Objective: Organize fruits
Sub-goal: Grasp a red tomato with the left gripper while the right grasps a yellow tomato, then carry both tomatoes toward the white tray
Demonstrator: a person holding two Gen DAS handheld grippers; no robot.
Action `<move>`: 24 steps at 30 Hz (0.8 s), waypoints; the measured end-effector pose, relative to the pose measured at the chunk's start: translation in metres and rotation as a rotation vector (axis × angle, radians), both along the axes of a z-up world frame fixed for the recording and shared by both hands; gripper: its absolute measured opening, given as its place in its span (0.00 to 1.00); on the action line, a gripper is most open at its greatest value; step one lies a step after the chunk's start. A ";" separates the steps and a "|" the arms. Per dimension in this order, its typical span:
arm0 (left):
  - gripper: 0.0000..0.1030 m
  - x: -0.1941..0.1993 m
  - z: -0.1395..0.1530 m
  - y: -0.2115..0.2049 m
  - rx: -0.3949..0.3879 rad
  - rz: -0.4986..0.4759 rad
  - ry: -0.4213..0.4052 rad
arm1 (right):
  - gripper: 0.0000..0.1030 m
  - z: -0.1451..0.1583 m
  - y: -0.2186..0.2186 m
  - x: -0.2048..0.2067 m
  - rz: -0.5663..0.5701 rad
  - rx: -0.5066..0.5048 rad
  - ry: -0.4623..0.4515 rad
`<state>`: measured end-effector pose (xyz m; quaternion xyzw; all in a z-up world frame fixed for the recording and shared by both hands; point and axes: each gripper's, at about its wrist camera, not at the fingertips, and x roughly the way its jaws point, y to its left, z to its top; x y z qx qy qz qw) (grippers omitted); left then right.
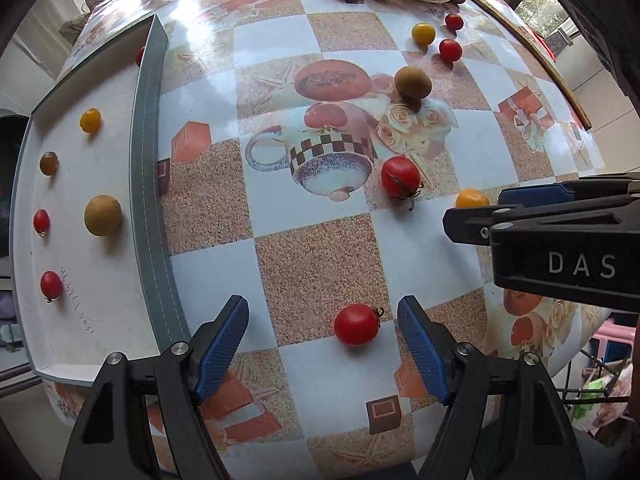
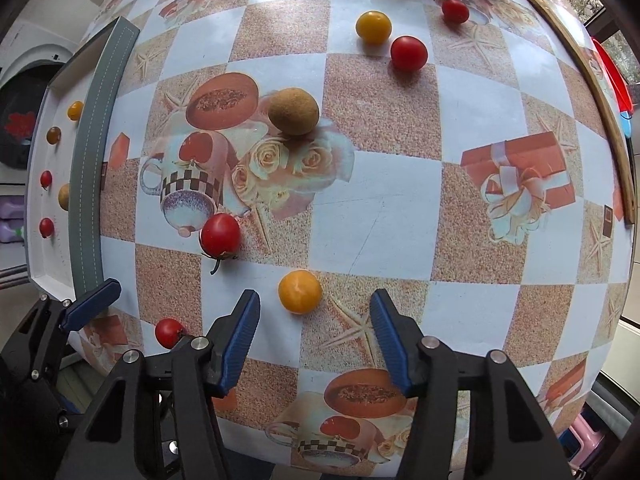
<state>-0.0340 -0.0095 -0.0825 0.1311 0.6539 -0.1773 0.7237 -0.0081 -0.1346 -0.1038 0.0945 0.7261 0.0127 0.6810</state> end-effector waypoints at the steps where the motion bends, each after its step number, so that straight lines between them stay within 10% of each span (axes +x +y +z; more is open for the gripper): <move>1: 0.75 -0.001 -0.001 -0.001 0.005 -0.002 0.002 | 0.53 0.000 0.003 0.001 0.007 -0.003 0.001; 7: 0.56 -0.010 -0.007 -0.015 0.035 -0.028 0.006 | 0.25 0.002 0.011 0.001 0.016 0.011 0.001; 12: 0.22 -0.009 -0.001 -0.021 -0.014 -0.043 0.023 | 0.22 0.001 0.007 -0.002 -0.007 0.038 0.001; 24: 0.22 0.006 0.022 0.008 -0.169 0.069 0.077 | 0.22 0.014 -0.005 -0.012 -0.069 0.086 -0.013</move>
